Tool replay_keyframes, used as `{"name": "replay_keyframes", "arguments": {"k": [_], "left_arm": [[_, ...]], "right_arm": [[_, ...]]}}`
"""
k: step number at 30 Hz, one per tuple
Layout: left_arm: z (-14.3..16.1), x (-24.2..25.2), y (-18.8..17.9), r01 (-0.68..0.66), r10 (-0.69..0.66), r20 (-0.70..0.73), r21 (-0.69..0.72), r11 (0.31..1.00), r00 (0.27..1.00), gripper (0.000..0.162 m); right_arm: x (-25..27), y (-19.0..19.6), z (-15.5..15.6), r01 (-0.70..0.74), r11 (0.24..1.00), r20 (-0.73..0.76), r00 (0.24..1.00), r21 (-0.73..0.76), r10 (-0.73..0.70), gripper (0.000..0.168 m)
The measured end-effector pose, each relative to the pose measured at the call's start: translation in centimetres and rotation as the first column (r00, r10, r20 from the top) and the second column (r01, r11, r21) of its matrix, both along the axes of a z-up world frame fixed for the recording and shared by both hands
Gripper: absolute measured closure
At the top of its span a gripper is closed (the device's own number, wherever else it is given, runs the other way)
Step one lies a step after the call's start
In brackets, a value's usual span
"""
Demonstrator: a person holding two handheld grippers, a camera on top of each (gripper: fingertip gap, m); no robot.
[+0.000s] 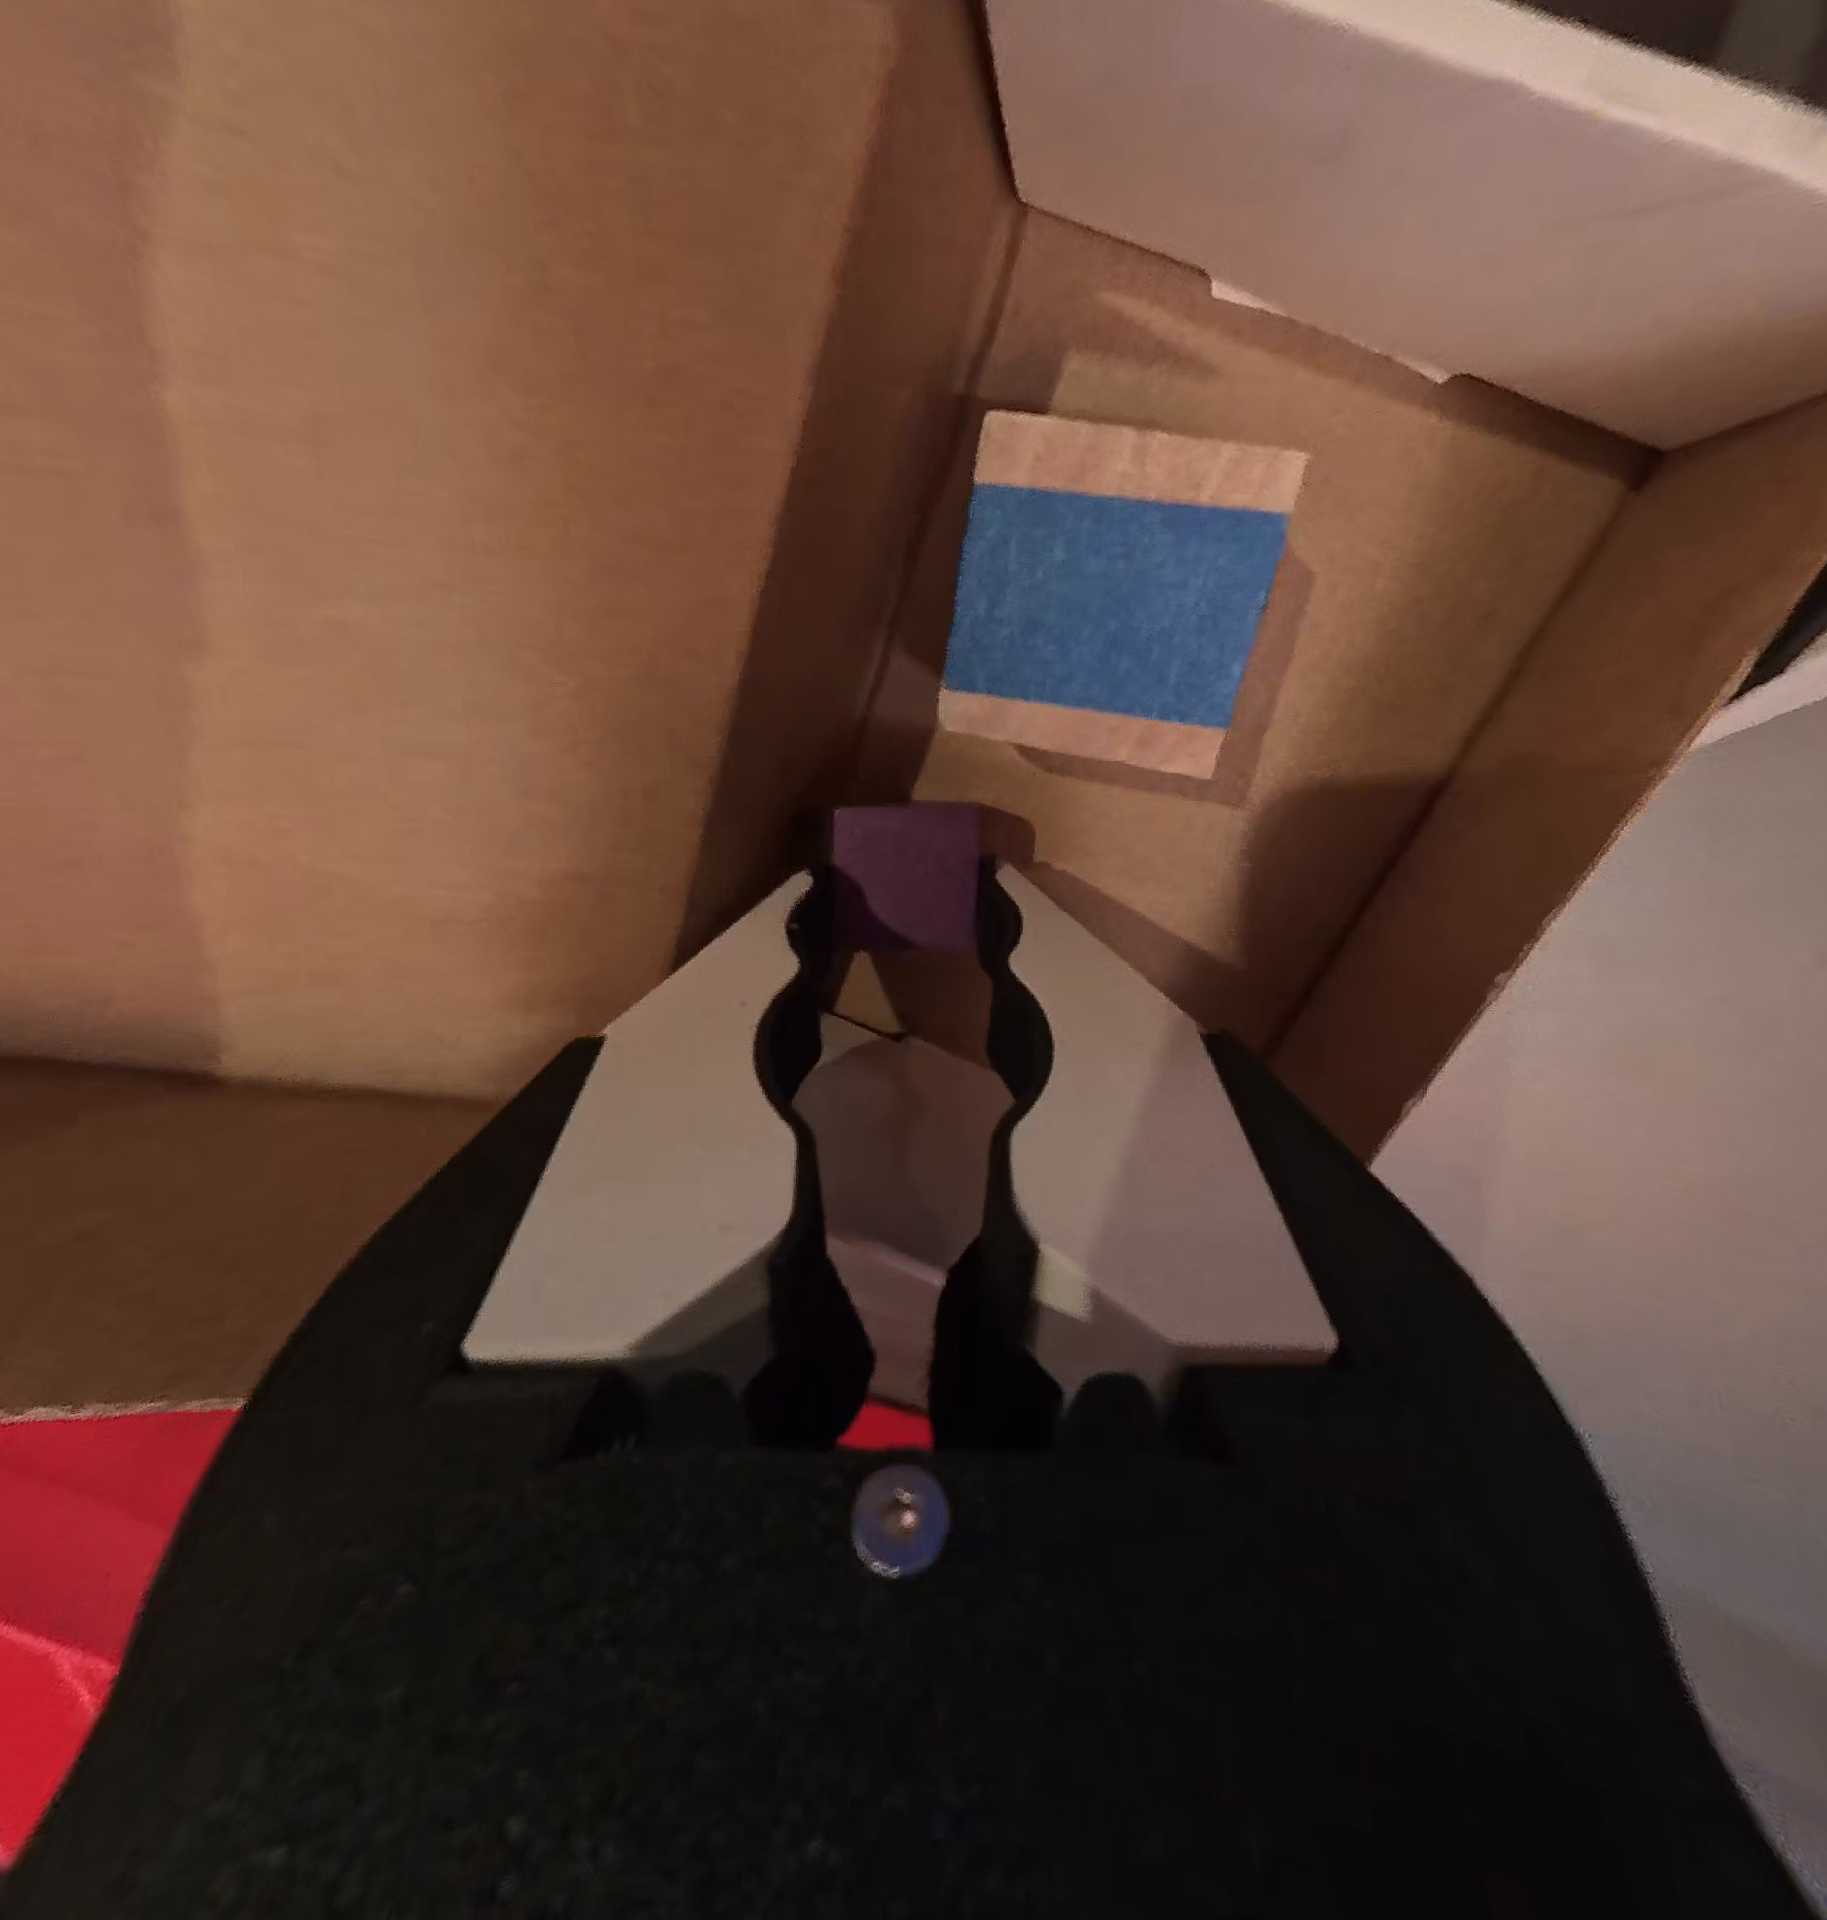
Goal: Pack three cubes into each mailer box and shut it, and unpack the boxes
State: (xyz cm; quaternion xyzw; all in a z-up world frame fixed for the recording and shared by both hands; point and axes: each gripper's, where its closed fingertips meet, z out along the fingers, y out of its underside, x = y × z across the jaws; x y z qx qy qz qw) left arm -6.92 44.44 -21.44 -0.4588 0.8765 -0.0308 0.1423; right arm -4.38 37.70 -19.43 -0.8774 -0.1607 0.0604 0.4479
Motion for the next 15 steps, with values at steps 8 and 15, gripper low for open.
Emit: {"name": "replay_keyframes", "arguments": {"k": [8,15], "left_arm": [[0.3,0.0,0.2,-0.012,0.012,-0.014,0.011,1.000,1.000,0.130],[12.1,-4.2,4.3,-0.129,0.174,0.245,-0.189,0.973,0.954,0.126]], "right_arm": [[0.0,0.0,0.0,0.003,1.000,-0.003,1.000,-0.002,-0.003,0.047],[0.0,0.0,0.0,0.005,1.000,-0.001,1.000,0.003,-0.005,0.047]]}}
